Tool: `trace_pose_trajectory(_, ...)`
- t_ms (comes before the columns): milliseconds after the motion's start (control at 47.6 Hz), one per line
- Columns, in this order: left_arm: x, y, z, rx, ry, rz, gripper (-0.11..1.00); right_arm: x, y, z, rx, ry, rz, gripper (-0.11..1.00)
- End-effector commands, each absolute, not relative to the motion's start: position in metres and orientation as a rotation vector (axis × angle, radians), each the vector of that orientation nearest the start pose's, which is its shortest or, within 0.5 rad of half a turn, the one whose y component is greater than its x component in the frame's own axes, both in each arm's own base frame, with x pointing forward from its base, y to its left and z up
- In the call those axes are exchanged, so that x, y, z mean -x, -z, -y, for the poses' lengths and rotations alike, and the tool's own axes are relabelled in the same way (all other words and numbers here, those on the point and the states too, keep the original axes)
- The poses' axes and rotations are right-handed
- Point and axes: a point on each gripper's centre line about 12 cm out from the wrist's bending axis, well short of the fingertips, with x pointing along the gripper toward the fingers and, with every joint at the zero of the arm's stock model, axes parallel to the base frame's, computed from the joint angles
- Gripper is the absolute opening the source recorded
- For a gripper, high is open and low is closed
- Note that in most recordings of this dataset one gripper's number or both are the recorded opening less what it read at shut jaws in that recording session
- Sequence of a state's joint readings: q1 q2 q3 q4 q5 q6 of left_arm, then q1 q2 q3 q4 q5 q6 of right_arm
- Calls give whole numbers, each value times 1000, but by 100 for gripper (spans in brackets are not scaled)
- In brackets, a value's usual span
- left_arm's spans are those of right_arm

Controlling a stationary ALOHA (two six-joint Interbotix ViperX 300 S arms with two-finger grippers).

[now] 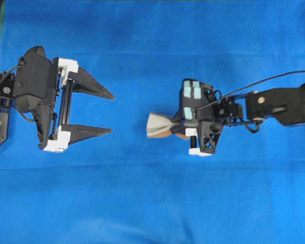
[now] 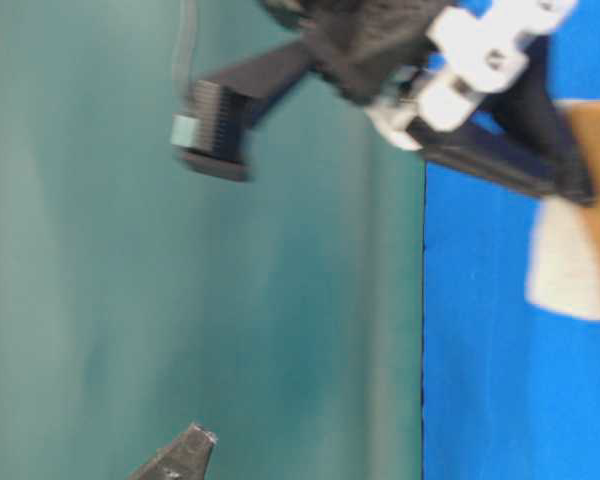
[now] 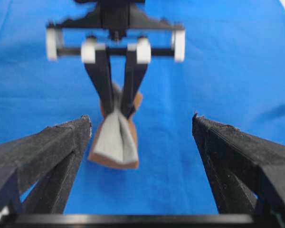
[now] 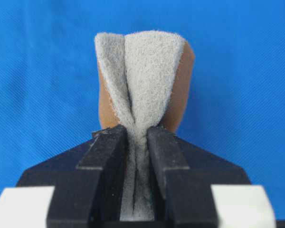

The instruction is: Hand over the sponge with the left arm and wipe it with the right arm.

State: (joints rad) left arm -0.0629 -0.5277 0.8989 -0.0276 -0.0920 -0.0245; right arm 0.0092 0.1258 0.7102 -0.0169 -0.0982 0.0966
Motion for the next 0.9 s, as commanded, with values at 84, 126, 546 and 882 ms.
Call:
trace_pose_trajectory(84, -294, -281, 19, 41, 56, -258, 91, -392, -106, -3, -81, 23, -736, 20)
trace_pose_trajectory(126, -294, -281, 19, 40, 57, -258, 91, -391, -105, -3, -80, 24, -738, 20)
trace_pose_trajectory(546, -294, -281, 19, 40, 57, -258, 91, -382, -109, 63, -7, 128, -736, 20)
trace_pose_trajectory(882, -294, -279, 19, 38, 57, -264, 91, -370, -113, 120, 96, 202, -744, 20)
